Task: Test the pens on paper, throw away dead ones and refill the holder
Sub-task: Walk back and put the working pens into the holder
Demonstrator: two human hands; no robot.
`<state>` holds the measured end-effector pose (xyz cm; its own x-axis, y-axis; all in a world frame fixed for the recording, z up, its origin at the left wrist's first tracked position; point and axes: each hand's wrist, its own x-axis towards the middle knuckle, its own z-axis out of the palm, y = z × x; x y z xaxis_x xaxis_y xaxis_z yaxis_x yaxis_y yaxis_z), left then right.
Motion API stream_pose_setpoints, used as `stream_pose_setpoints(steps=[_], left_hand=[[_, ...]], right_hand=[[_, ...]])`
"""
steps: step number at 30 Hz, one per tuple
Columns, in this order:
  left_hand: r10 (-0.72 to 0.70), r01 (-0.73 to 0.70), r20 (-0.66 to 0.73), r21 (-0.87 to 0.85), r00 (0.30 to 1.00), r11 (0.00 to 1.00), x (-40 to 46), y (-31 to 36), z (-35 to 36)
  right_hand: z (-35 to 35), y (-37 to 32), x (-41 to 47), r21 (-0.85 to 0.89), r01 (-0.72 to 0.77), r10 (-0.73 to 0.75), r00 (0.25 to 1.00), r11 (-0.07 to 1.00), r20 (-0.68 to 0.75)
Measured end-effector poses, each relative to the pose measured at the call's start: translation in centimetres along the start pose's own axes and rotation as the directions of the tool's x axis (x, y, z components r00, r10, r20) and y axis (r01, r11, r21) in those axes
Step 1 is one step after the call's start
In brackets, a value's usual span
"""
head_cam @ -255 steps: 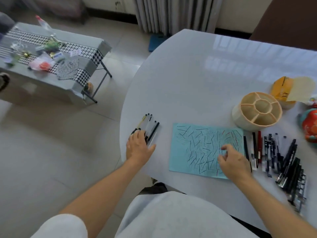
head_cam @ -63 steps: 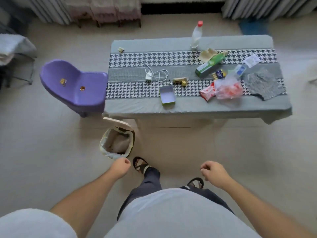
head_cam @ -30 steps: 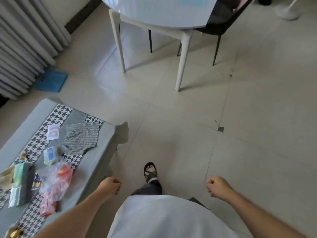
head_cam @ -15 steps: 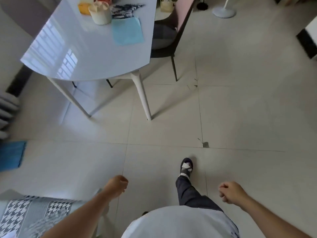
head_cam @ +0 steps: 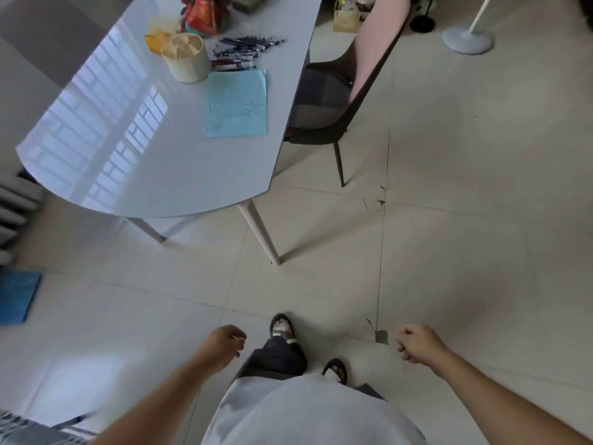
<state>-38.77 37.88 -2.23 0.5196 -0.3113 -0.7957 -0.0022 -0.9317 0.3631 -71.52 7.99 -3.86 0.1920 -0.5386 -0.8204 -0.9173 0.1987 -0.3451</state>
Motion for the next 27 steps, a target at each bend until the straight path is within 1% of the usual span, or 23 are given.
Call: stream_pose_setpoints(steps=[3,5,9,12,14,16,19,21,24,27], left_hand=[[-0.024,0.024,0.029,-0.012,0.999,1.000,4.2,3.3,-1.2],[-0.021,0.020,0.045,0.006,0.999,1.000,7.5,5.7,-2.3],[-0.019,0.009,0.106,0.090,0.994,0.996,12.7,12.0,-5.2],[0.086,-0.122,0.177,0.201,0.980,0.972,15.2,18.7,-7.5],[0.201,-0.249,0.229,0.207,0.953,0.946,16.3,23.4,-9.0],[0.326,-0.369,0.231,0.175,0.917,0.913,17.1,27.8,-10.4],[0.435,-0.444,0.143,0.040,0.889,0.895,18.8,33.2,-12.4],[0.447,-0.445,0.057,-0.045,0.893,0.894,20.2,35.7,-13.7],[0.399,-0.408,-0.088,-0.128,0.913,0.904,22.6,38.2,-15.8],[0.276,-0.334,-0.247,-0.240,0.929,0.911,24.4,39.4,-17.9]], right_hand=[[-1.9,-5.6,4.2,-0.065,0.052,-0.051,0.999,0.997,0.016],[-3.3,-8.7,6.5,-0.075,0.064,-0.063,0.998,0.995,0.020],[-6.6,-13.5,9.5,-0.058,-0.015,0.014,1.000,0.998,-0.014],[-9.2,-16.9,11.7,-0.077,-0.035,0.032,0.999,0.996,-0.044],[-10.9,-19.5,13.2,-0.103,-0.027,0.020,0.997,0.994,-0.068],[-12.5,-22.5,14.7,-0.128,0.016,-0.026,0.997,0.992,-0.076],[-14.3,-27.8,17.3,-0.200,0.115,-0.126,0.991,0.973,-0.043],[-15.1,-31.5,19.2,-0.242,0.180,-0.189,0.982,0.953,-0.014],[-15.9,-37.6,22.2,-0.328,0.306,-0.292,0.952,0.894,0.093],[-16.9,-43.8,25.0,-0.447,0.441,-0.375,0.898,0.778,0.232]])
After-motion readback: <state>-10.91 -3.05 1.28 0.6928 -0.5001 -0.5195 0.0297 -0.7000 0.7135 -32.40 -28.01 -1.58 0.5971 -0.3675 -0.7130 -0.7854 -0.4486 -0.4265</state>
